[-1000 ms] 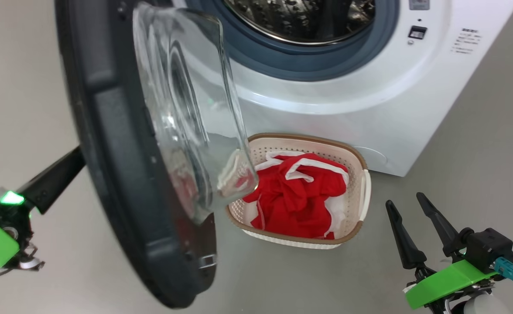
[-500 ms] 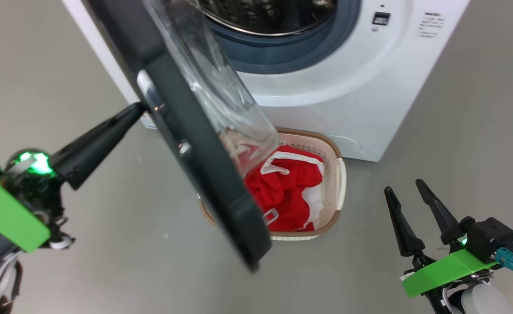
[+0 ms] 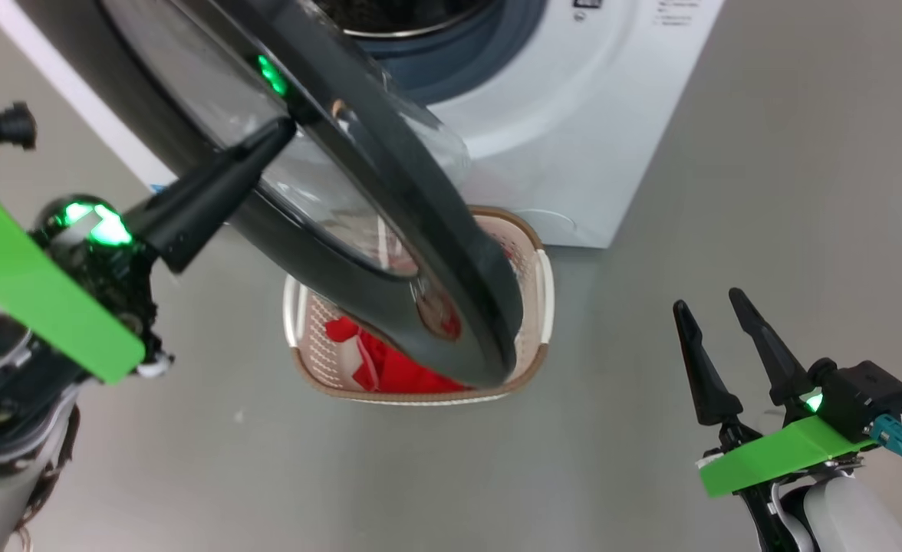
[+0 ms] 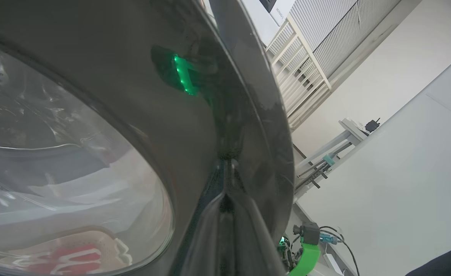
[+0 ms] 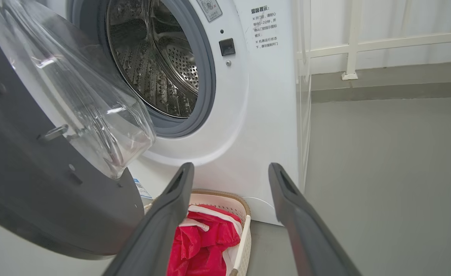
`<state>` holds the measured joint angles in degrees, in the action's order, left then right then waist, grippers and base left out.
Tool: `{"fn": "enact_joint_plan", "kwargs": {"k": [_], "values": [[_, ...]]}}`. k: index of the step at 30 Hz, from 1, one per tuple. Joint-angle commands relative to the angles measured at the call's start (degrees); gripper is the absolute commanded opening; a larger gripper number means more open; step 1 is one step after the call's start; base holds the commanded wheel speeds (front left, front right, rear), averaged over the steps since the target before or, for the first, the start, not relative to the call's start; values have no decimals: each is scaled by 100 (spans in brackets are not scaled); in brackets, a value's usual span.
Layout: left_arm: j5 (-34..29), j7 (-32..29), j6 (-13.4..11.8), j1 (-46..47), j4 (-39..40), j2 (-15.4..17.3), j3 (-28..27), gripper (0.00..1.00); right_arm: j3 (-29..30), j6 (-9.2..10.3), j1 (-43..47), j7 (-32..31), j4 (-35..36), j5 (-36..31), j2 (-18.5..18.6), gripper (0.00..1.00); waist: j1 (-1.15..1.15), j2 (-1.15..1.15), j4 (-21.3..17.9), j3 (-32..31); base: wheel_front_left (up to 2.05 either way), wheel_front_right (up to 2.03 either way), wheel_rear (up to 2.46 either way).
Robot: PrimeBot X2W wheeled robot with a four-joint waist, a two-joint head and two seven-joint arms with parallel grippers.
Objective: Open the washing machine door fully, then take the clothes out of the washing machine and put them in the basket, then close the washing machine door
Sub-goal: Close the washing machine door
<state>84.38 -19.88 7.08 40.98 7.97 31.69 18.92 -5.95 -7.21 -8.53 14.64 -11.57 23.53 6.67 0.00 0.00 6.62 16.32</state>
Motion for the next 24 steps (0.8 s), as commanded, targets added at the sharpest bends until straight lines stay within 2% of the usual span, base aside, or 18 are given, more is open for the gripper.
{"fn": "enact_joint_plan", "kwargs": {"k": [1, 17, 24], "values": [[-85, 104, 41, 309, 11, 235, -178, 0, -100, -28, -146, 36, 156, -79, -24, 100, 0, 0, -193, 165, 0, 0, 0], [-407, 1280, 41, 1375, -974, 460, 427, 0, -1, -28, -417, 36, 215, -43, -228, 100, 0, 0, -873, 579, 0, 0, 0], [-385, 1650, 41, 1743, -1329, 534, 668, 0, 59, -28, -450, 36, 226, -45, -269, 100, 0, 0, -1020, 660, 0, 0, 0]]}}
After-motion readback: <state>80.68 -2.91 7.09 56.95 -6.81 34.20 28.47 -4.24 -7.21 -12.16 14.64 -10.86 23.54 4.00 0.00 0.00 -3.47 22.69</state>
